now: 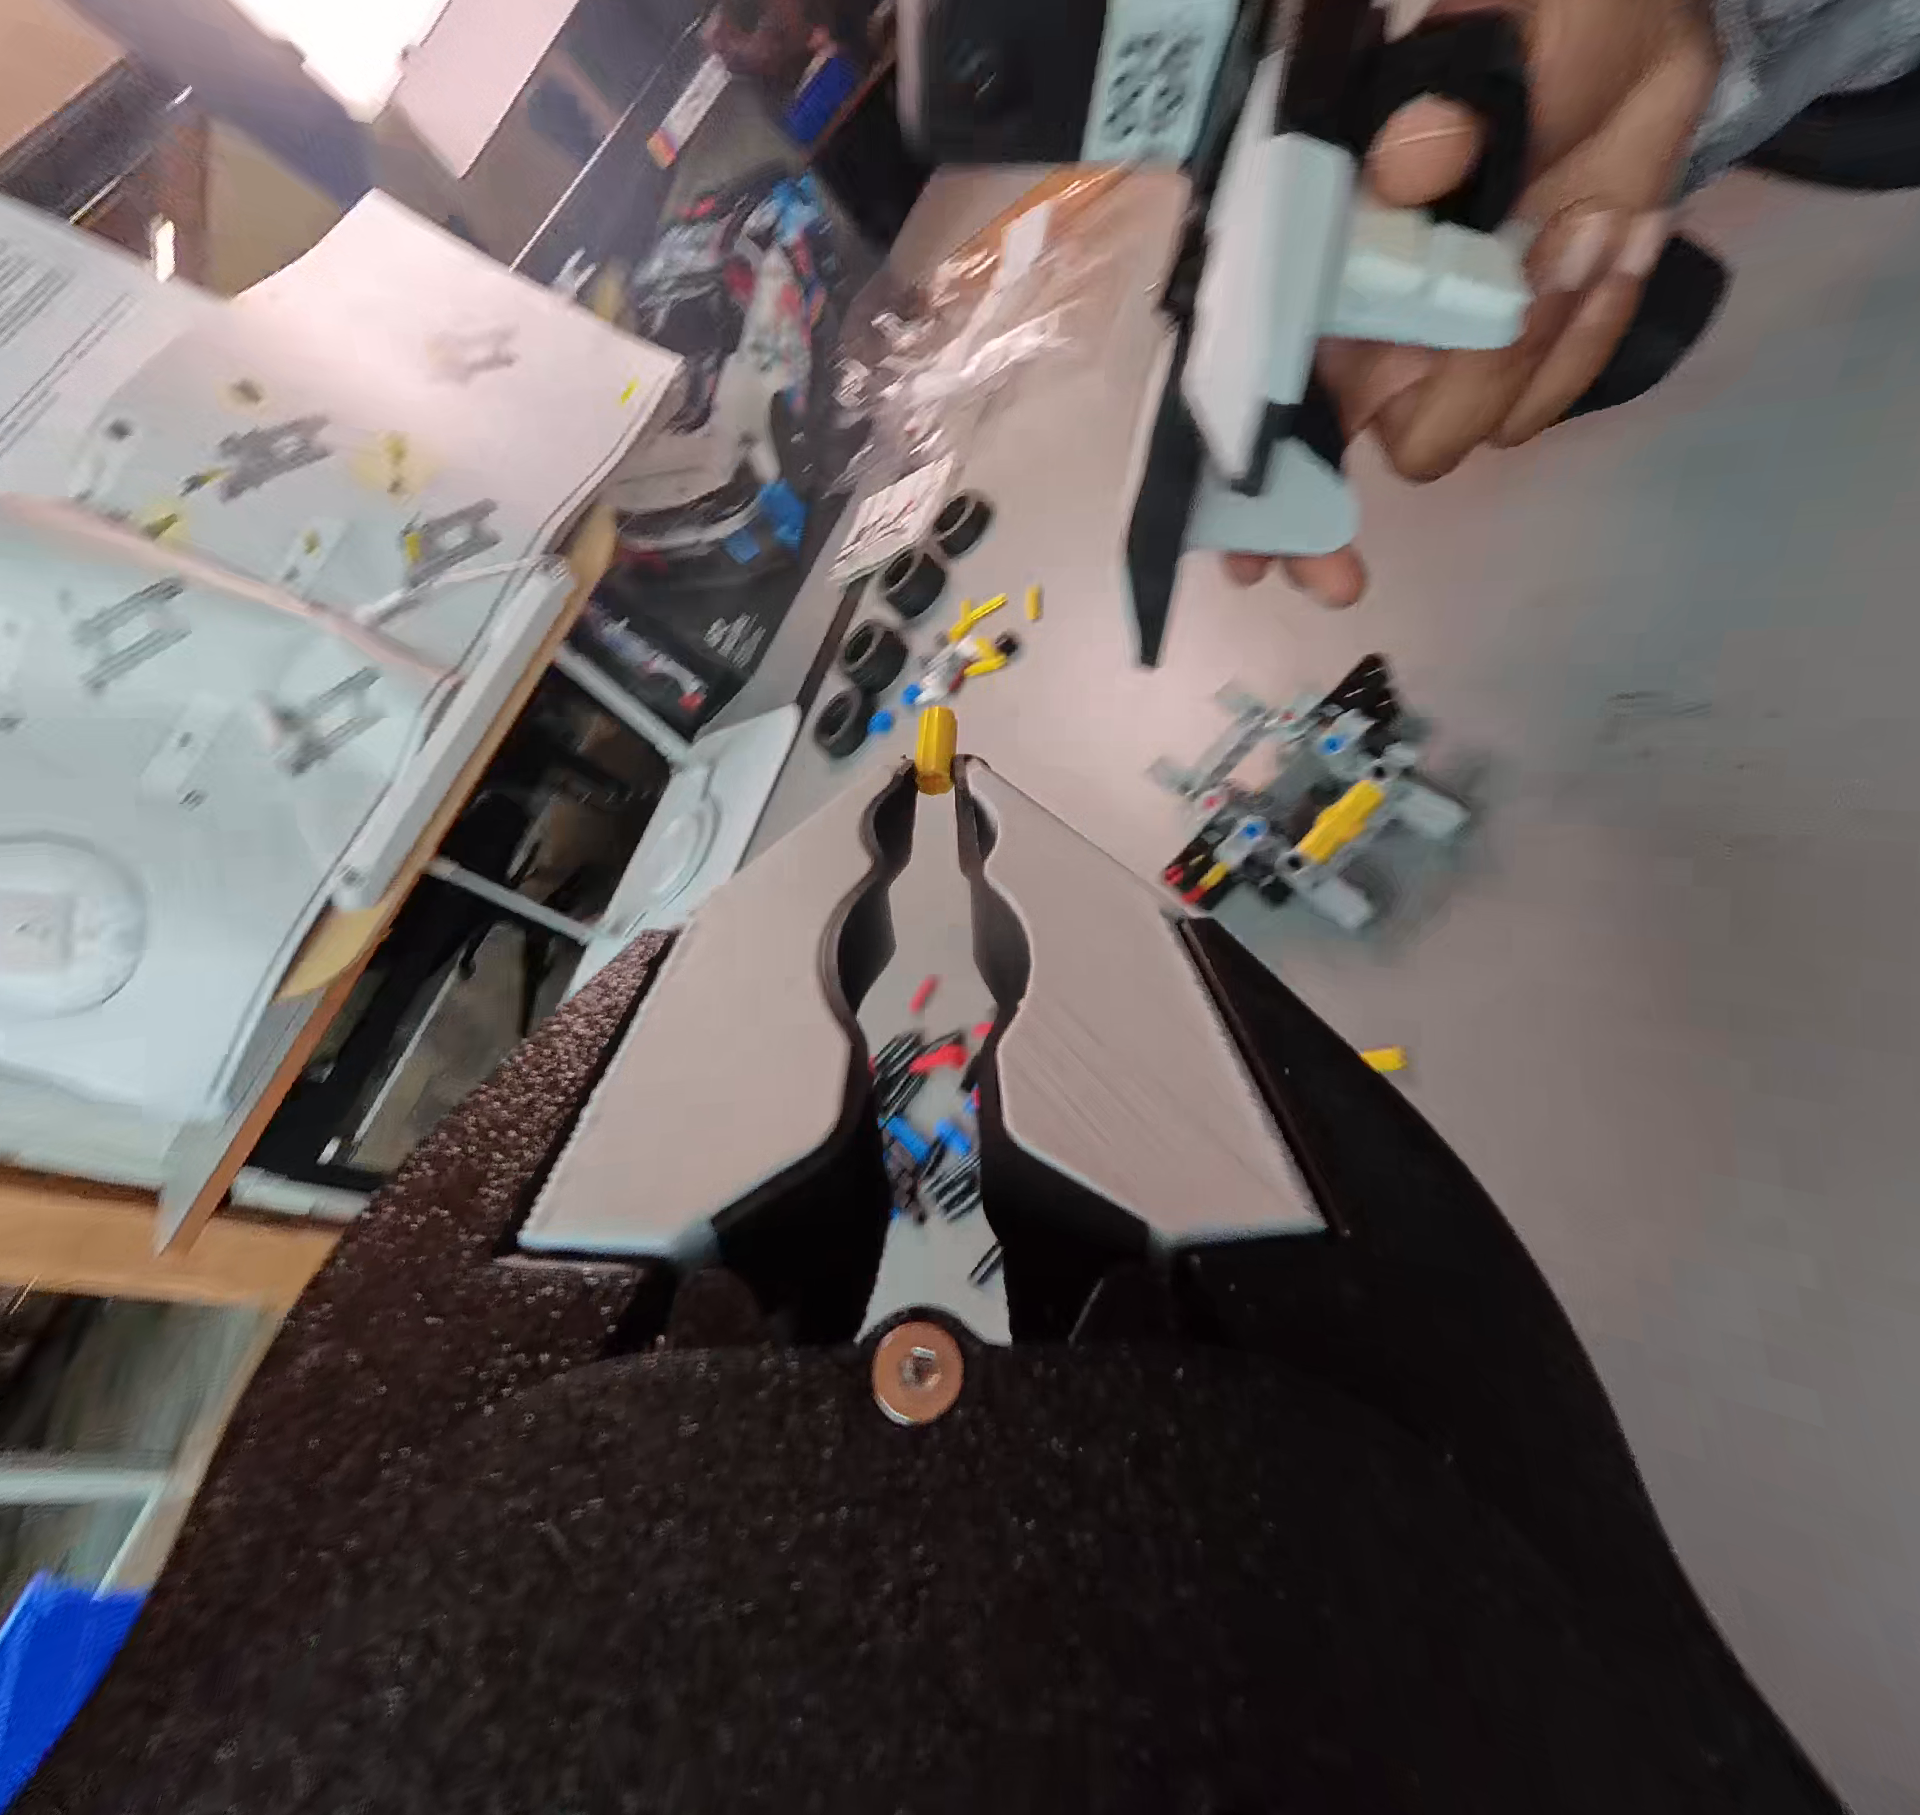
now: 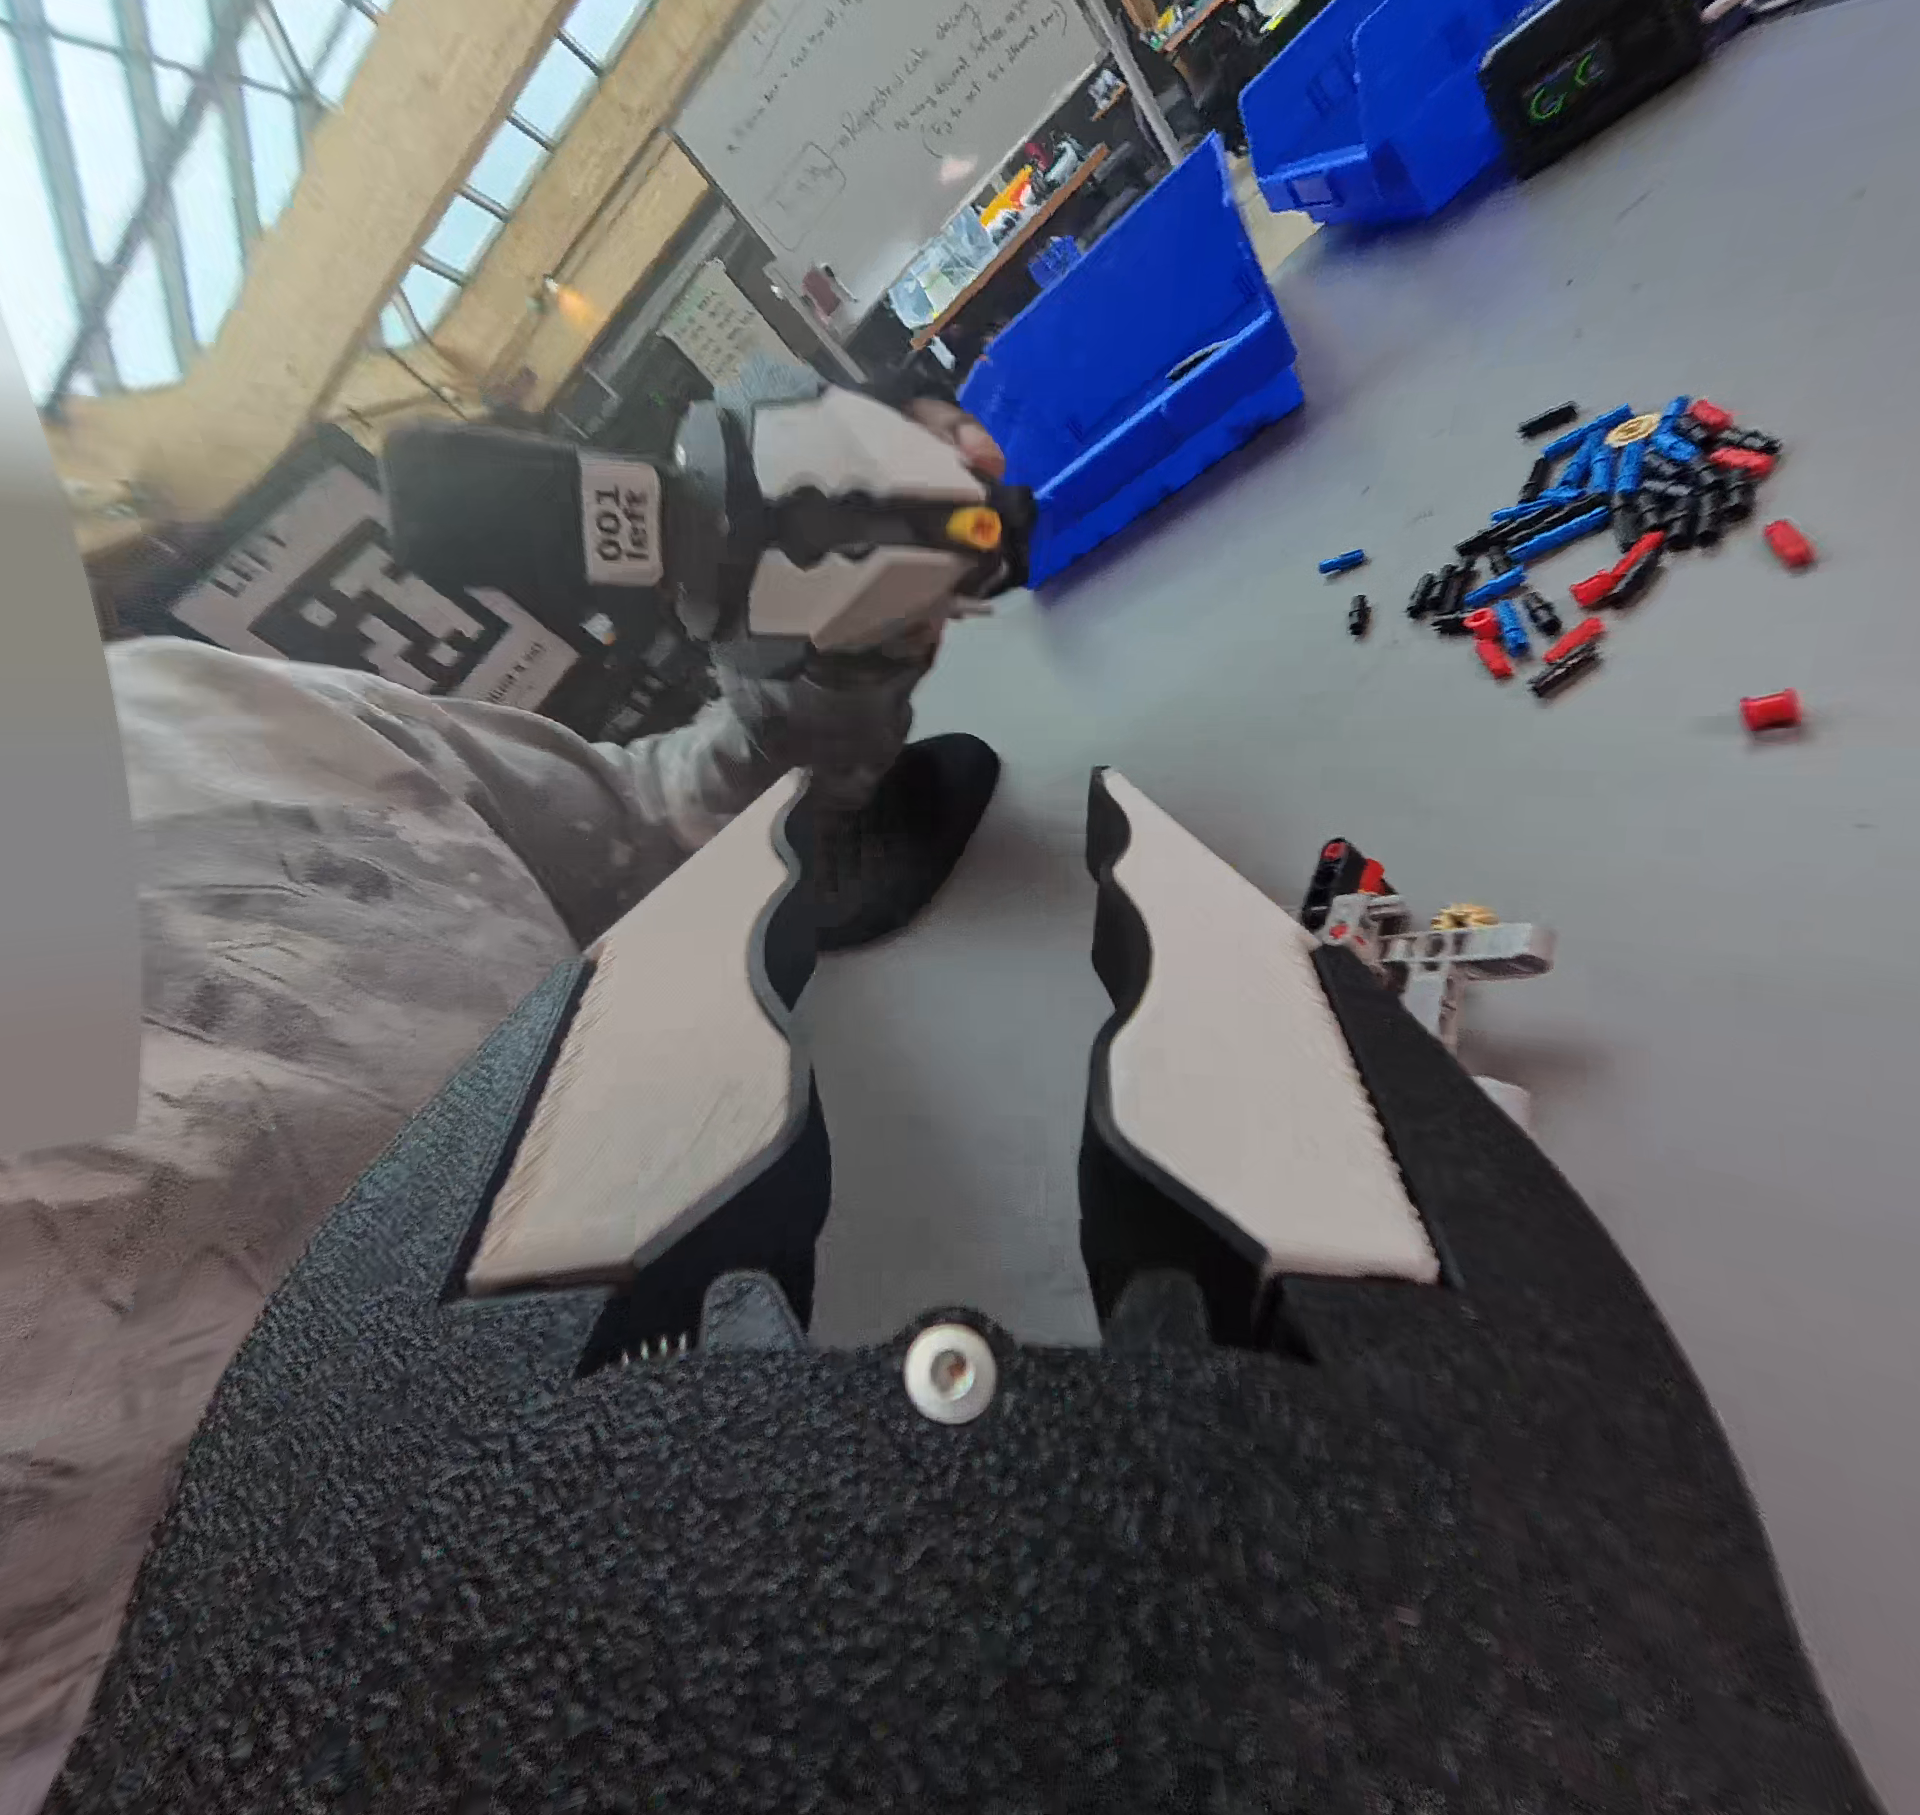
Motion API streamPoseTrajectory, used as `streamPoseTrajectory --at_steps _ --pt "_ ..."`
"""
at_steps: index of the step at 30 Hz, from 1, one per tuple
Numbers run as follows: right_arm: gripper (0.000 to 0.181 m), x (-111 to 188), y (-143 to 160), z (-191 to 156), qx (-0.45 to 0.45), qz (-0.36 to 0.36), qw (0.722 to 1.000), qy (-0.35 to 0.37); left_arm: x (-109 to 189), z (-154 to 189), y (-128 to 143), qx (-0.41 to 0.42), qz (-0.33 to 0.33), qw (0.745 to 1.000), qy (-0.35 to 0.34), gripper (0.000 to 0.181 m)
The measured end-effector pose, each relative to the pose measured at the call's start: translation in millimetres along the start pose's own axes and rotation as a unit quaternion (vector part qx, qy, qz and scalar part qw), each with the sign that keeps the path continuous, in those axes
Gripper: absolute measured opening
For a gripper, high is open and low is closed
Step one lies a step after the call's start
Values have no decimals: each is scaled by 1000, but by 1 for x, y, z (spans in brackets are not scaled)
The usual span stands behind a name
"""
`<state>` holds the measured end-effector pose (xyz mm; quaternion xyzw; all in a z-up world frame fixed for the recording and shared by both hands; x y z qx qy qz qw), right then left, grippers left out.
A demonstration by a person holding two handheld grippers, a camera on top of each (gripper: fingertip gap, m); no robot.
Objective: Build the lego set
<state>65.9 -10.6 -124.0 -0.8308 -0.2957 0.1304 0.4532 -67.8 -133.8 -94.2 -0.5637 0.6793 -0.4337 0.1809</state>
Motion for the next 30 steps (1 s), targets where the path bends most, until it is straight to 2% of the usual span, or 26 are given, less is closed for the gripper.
streamPoseTrajectory --at_steps 2,3,5,7,9,11,12,15,18,20,23,30 --pt "40 -3 4 5 103 -70 989 82 20 -38 16 39 -60 993 -89 7" --pt "38 -10 8 7 149 -120 975 118 33 -60 28 69 -109 982 -142 7" --pt "34 -31 19 7 203 -206 943 167 65 -98 59 136 -220 935 -242 8" --pt "25 -55 29 5 222 -261 916 210 97 -122 92 201 -323 873 -305 8" --pt "26 -77 38 1 247 -305 886 248 123 -133 115 232 -384 824 -347 8" --pt "32 -91 40 -2 303 -342 844 282 139 -138 129 246 -416 795 -366 8" --pt "35 -96 39 -3 311 -357 833 286 143 -139 135 256 -429 786 -365 8" --pt "37 -106 41 -1 279 -392 834 270 146 -141 145 268 -448 773 -360 8" --pt "31 -110 40 4 282 -409 823 276 144 -141 151 276 -460 768 -350 15" --pt "21 -110 38 8 272 -417 823 273 144 -142 151 278 -455 771 -349 17" --pt "17 -111 40 10 278 -444 810 263 146 -143 145 279 -437 779 -354 18" --pt "6 -116 37 13 259 -492 803 214 142 -138 138 282 -411 797 -341 20"
Point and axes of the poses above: each gripper's, where its closed fingertips meet, x back along the fingers, y out of its underside, z = x × y across the jaws, the point moved 8 cm from there along x, back along the fingers, and after that the axes turned 7 degrees about x, right-handed, at the moved point
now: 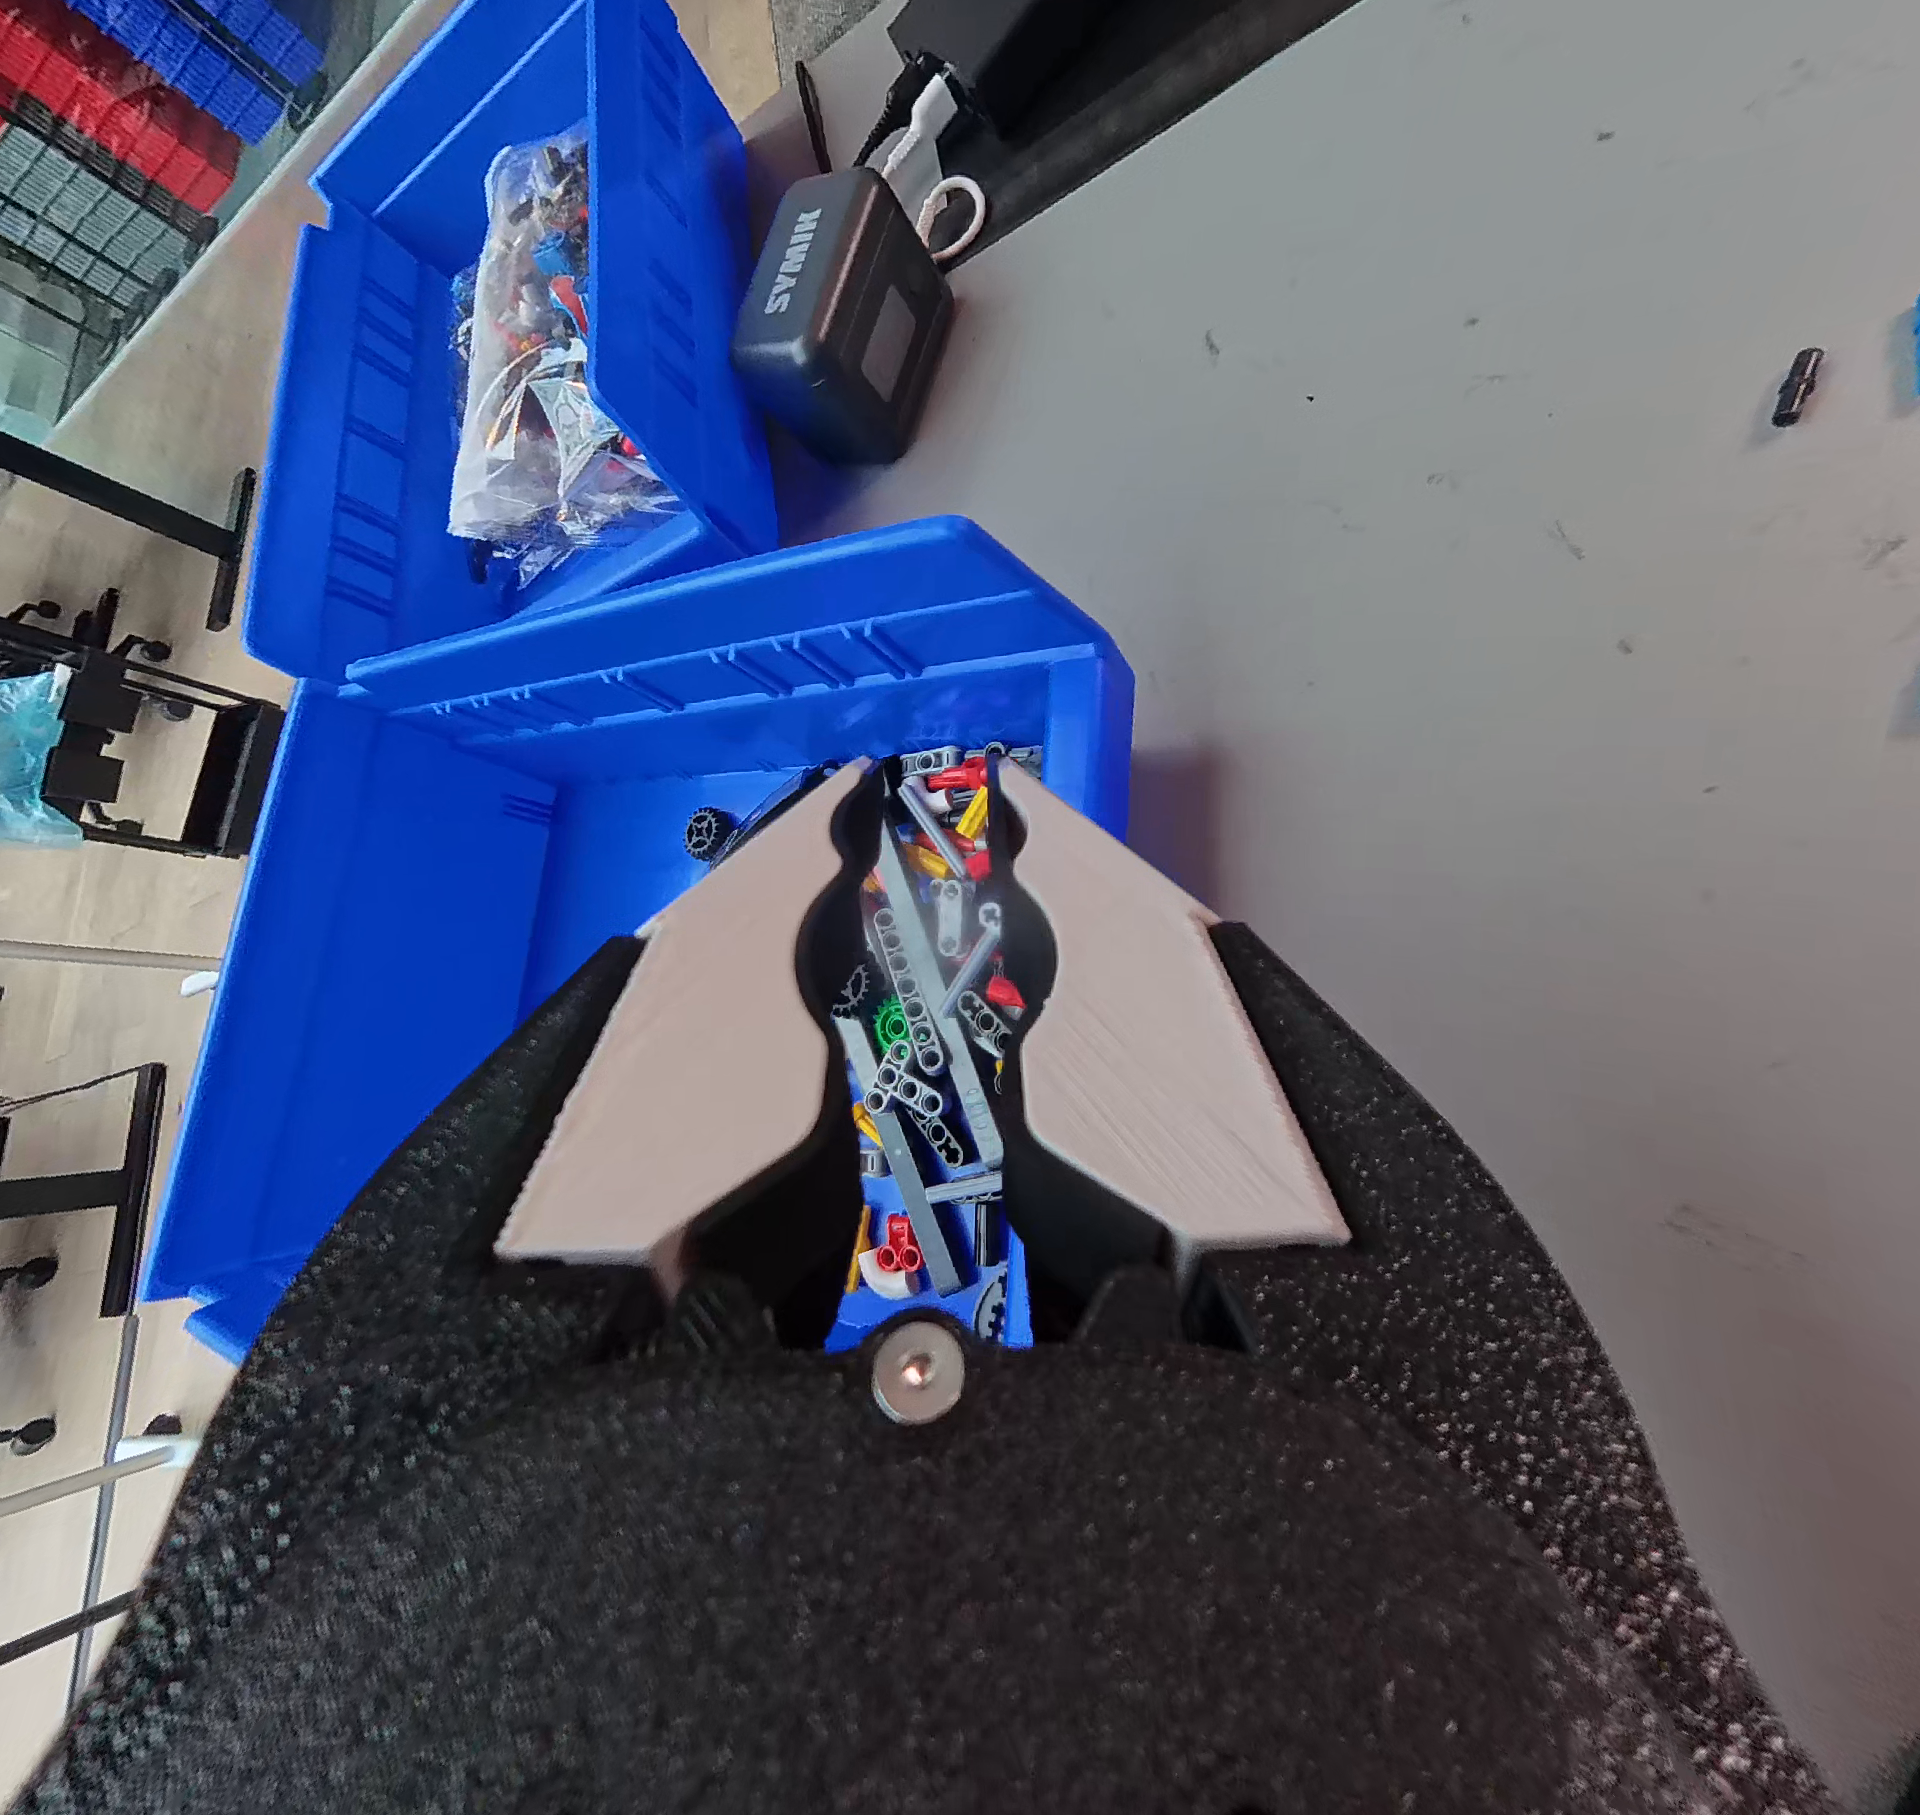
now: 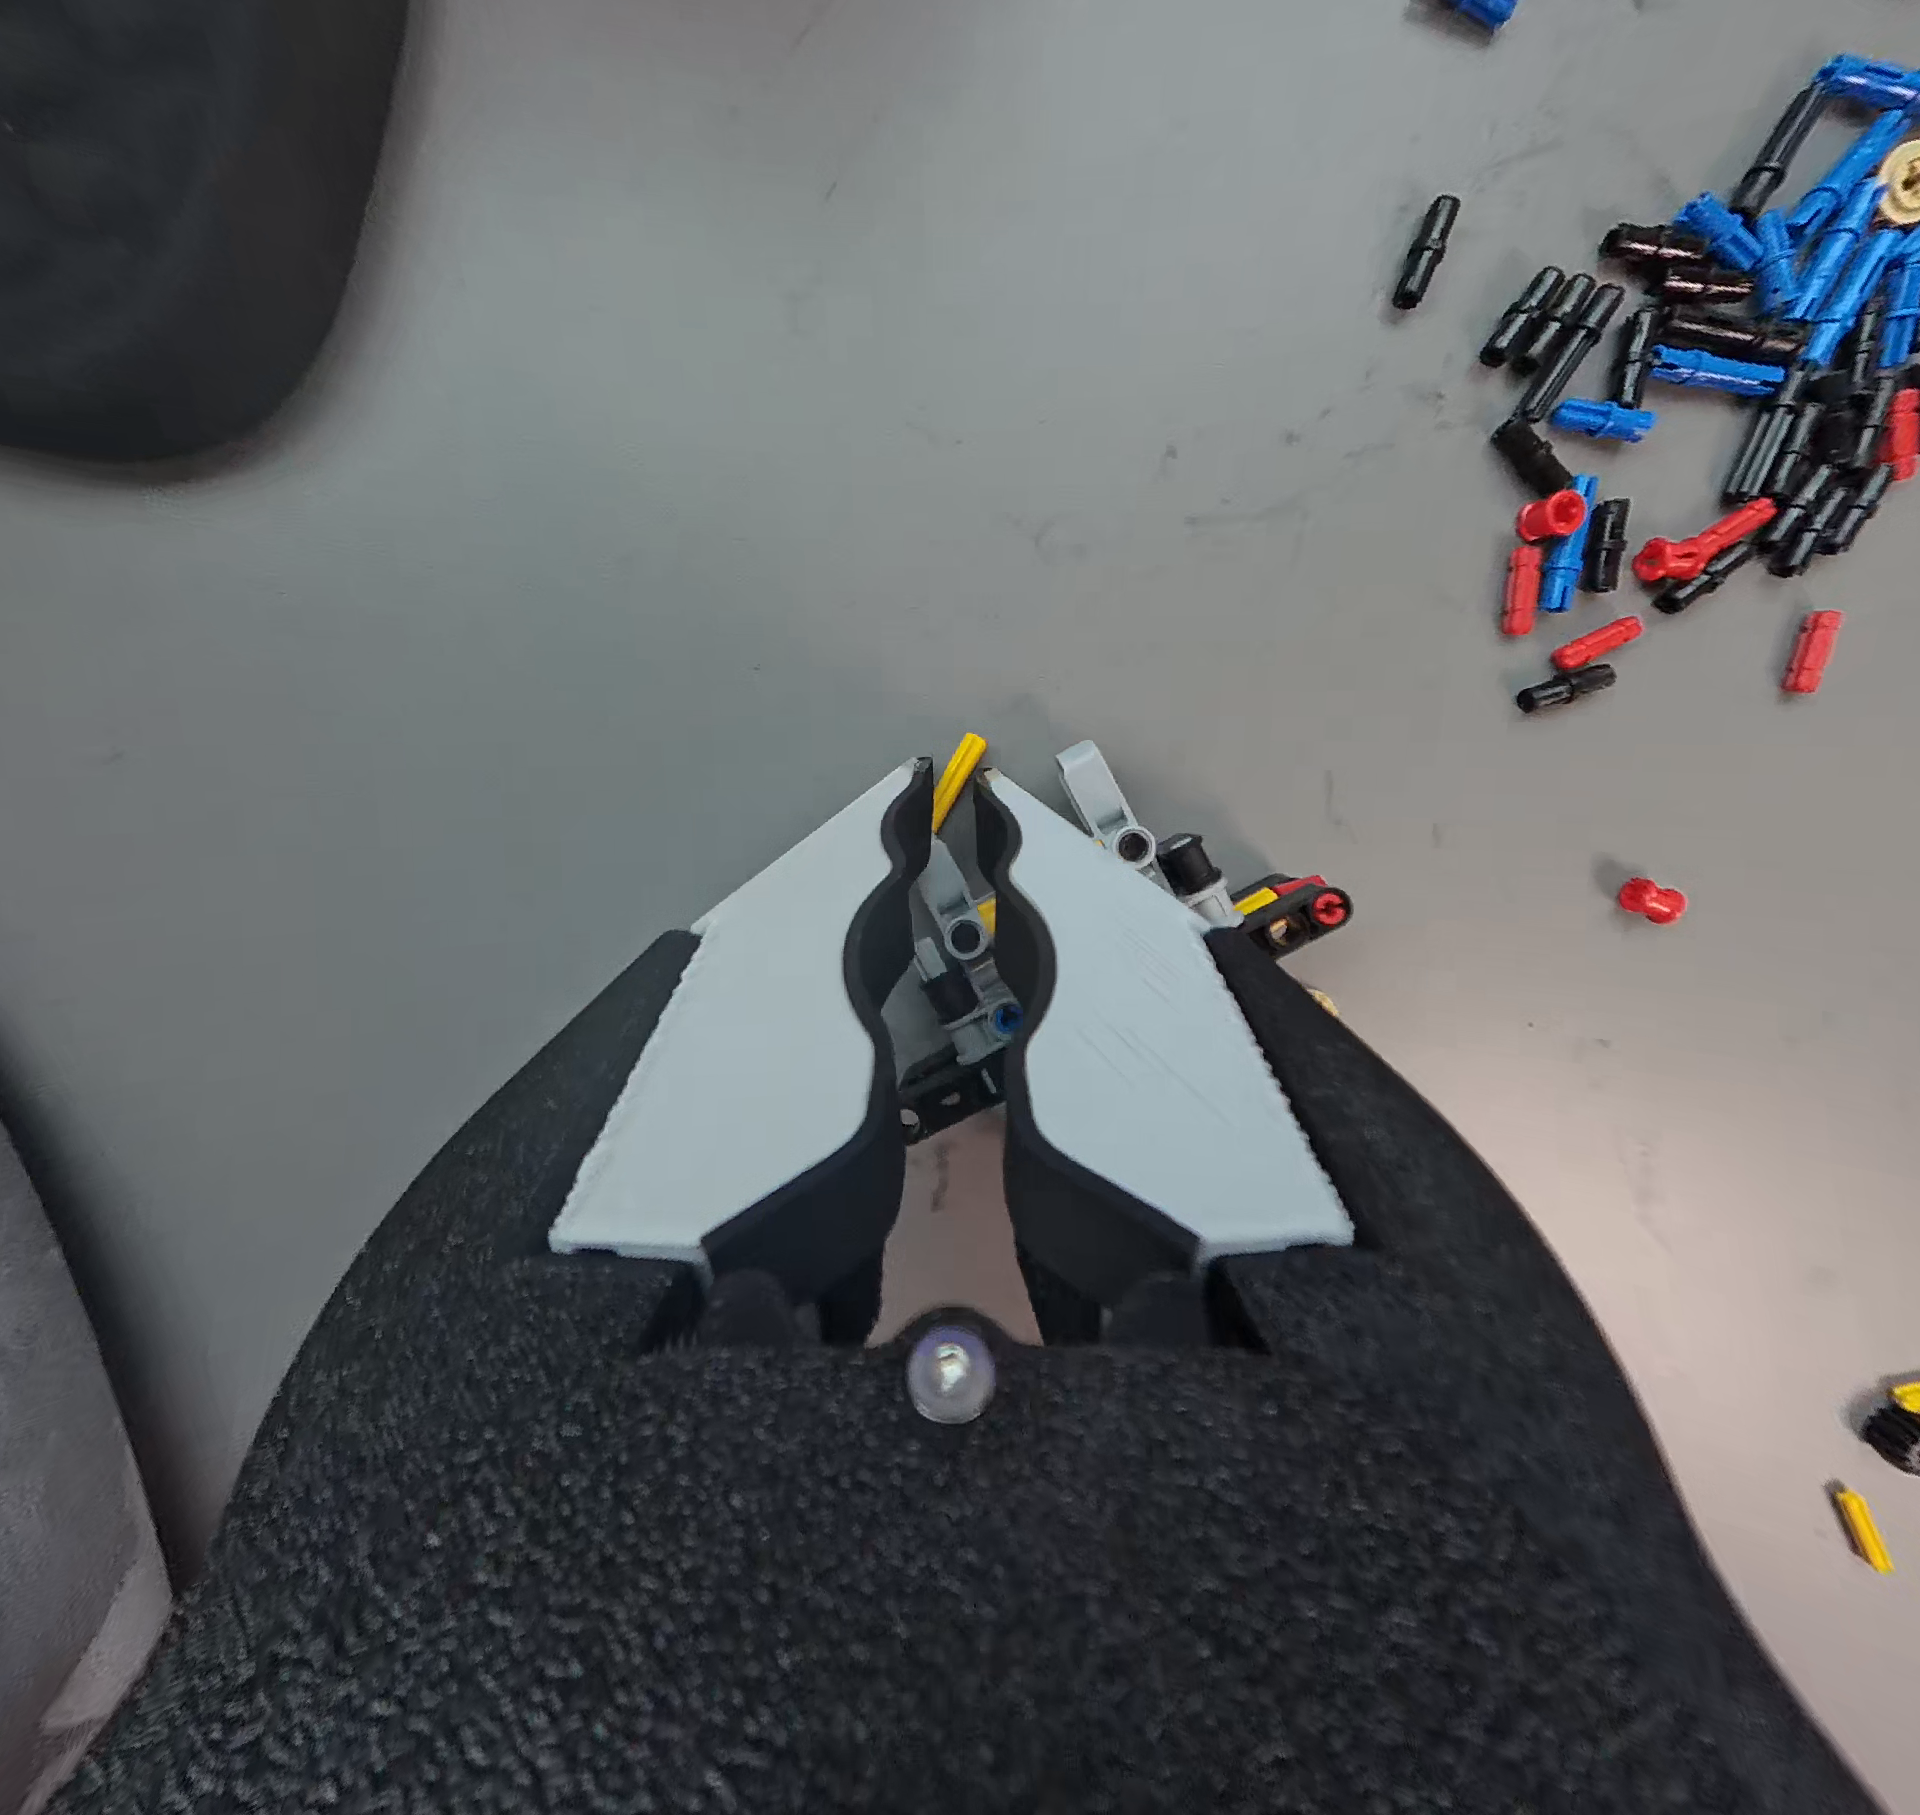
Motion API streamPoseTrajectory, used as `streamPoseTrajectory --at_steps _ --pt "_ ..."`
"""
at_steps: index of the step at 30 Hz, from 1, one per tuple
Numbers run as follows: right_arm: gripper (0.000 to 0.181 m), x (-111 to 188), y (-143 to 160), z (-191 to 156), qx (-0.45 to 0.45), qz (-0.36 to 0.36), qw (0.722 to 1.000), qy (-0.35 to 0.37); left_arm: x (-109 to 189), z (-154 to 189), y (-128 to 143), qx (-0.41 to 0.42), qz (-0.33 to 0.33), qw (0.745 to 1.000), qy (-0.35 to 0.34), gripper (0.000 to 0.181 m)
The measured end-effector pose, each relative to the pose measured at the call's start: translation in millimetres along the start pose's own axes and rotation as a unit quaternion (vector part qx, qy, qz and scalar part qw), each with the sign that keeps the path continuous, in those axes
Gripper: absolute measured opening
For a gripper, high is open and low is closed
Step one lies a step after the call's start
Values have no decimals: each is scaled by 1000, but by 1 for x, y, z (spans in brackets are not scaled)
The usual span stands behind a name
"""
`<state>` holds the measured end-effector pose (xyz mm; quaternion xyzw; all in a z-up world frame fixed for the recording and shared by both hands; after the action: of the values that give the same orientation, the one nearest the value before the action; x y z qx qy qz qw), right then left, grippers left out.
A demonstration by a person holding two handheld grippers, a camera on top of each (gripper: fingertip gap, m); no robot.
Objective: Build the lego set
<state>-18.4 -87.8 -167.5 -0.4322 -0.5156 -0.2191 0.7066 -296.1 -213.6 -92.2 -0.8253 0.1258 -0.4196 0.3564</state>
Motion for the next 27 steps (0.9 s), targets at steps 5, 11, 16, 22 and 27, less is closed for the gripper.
streamPoseTrajectory --at_steps 5,11,16,22,27 --pt "2 0 -4 2 39 -1 999 -3 7 9 -5 -12 32 999 16 20" --pt "2 84 -13 24 -74 303 949 -42 14 14 -13 1 66 997 41 29" --pt "2 118 102 129 -198 237 936 167 14 24 -16 -3 90 993 75 35" --pt "3 75 191 186 -288 156 931 158 29 79 -34 -31 159 961 225 35" --pt "12 57 200 198 -286 115 934 180 32 121 -35 -66 158 933 318 37"
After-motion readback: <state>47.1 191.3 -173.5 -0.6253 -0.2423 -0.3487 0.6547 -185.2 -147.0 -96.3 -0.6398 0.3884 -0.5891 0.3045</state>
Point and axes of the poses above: each gripper's, where its closed fingertips meet, x back along the fingers, y out of its underside, z = x × y across the jaws, the point moved 8 cm from there along x, back along the fingers, and after that the axes turned 7 degrees about x, right-handed, at the moved point
